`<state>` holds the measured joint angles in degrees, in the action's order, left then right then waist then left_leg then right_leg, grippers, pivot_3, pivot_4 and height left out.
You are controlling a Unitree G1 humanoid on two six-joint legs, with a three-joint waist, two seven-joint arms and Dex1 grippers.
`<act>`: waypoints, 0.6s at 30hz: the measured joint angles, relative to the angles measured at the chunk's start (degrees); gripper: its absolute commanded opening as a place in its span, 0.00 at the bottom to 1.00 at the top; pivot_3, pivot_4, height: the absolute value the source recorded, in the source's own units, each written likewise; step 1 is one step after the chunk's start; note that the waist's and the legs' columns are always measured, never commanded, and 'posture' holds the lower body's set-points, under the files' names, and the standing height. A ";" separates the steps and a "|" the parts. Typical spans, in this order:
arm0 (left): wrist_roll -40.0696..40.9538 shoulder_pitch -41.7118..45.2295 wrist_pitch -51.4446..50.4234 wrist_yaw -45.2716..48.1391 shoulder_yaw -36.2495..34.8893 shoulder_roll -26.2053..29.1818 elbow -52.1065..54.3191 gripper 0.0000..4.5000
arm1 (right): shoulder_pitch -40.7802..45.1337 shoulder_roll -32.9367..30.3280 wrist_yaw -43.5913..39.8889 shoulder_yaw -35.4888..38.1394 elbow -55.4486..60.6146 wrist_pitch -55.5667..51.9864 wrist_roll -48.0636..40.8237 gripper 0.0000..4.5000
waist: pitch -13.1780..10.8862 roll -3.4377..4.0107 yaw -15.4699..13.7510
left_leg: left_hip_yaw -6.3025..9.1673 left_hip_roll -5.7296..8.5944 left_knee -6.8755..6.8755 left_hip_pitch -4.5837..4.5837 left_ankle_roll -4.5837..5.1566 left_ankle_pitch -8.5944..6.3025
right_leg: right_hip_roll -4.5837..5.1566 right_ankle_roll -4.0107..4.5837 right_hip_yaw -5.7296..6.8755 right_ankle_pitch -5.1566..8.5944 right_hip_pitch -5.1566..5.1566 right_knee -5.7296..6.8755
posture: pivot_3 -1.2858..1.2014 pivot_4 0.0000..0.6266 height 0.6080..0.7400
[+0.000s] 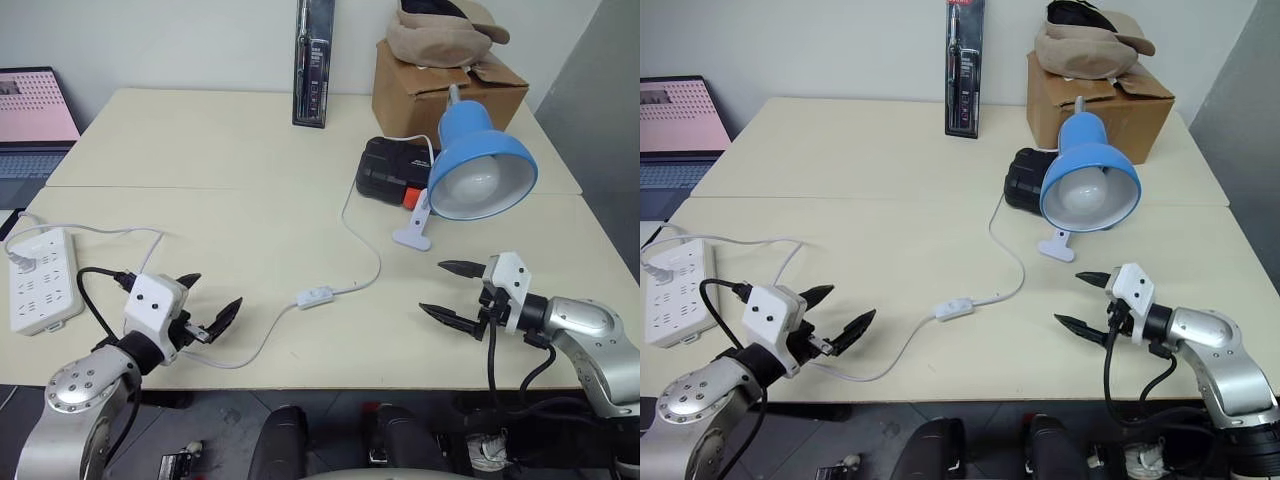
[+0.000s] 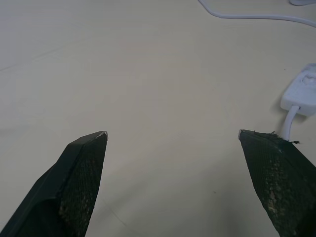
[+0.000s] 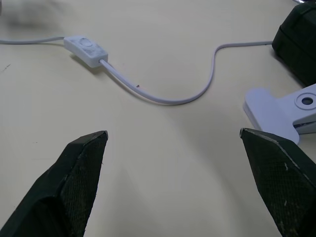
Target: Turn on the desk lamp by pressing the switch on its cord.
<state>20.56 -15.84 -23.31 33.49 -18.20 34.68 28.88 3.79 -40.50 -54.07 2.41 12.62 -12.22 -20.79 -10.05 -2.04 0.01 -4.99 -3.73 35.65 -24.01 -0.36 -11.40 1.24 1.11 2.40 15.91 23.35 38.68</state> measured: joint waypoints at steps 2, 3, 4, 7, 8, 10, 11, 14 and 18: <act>0.05 -0.20 0.10 0.36 0.00 -0.06 0.00 0.98 | 0.19 0.05 -0.04 -0.01 -0.25 0.68 0.06 1.00 | 0.00 0.00 0.00 | 0.00 0.00 0.00 0.00 0.00 0.00 | 0.00 0.00 0.00 0.00 0.00 0.00 | 0.52 0.24 1.00; 0.04 -0.30 0.17 0.63 0.01 -0.07 0.00 0.98 | 0.45 0.15 -0.05 -0.01 -0.63 1.05 0.25 1.00 | 0.00 0.00 0.00 | 0.00 0.00 0.00 0.00 0.00 0.00 | 0.00 0.00 0.00 0.00 -0.01 0.00 | 0.52 0.24 1.00; -0.04 -0.30 0.20 0.76 0.02 -0.07 0.00 0.98 | 0.75 0.19 -0.05 -0.01 -1.06 1.33 0.47 1.00 | 0.00 0.00 0.00 | 0.00 0.00 0.00 0.00 0.00 0.00 | 0.00 0.00 0.00 0.00 -0.01 0.00 | 0.52 0.24 1.00; -0.71 -0.17 0.17 -0.15 0.06 -0.08 0.00 0.98 | 1.40 0.26 -0.05 -0.02 -1.55 1.70 0.53 1.00 | 0.00 0.00 0.00 | 0.01 0.00 0.00 0.00 0.00 0.00 | 0.00 -0.04 0.00 -0.02 -0.02 0.00 | 0.52 0.24 1.00; -0.89 0.05 0.15 -0.39 0.07 -0.13 0.00 0.98 | 1.45 0.34 -0.05 -0.02 -1.55 1.69 0.52 1.00 | 0.00 0.00 -0.01 | 0.01 0.00 0.01 0.00 0.00 0.00 | 0.00 -0.13 0.00 -0.08 -0.03 0.01 | 0.52 0.24 1.00; -0.90 0.67 0.18 -0.37 0.16 -0.25 0.00 0.98 | 1.45 0.54 -0.02 -0.05 -1.55 1.44 0.45 1.00 | 0.00 0.00 -0.03 | 0.01 0.01 0.01 0.00 0.00 0.00 | 0.00 -0.17 0.00 -0.10 -0.03 0.01 | 0.52 0.24 1.00; -0.90 1.01 0.27 -0.35 0.26 -0.34 0.00 0.98 | 1.46 0.55 -0.02 -0.06 -1.55 1.14 0.41 1.00 | 0.00 0.00 -0.03 | 0.00 0.01 0.01 0.00 0.00 0.00 | 0.00 -0.18 0.00 -0.11 -0.03 0.00 | 0.52 0.24 1.00; -0.83 1.58 0.78 -0.06 0.57 -0.38 -0.03 0.98 | 1.45 0.54 -0.02 -0.06 -1.54 -0.12 0.20 1.00 | 0.00 0.00 -0.02 | 0.00 0.00 0.01 0.00 0.00 0.00 | 0.00 -0.18 0.00 -0.11 -0.03 0.01 | 0.52 0.24 1.00; 0.19 2.23 1.14 1.77 0.98 -0.38 -0.12 0.98 | 1.45 0.55 0.03 -0.18 -1.45 -0.93 -0.08 1.00 | 0.00 0.00 -0.02 | 0.01 0.00 0.01 0.00 0.00 0.00 | 0.00 -0.18 0.01 -0.11 -0.03 0.02 | 0.52 0.24 1.00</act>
<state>20.75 -13.62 -22.17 35.26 -17.22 34.31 28.76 5.23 -39.95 -54.03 2.23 11.16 -13.15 -20.87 -10.04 -2.04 0.00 -4.98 -3.72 35.66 -24.01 -0.36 -11.40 1.23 0.93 2.41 15.80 23.32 38.70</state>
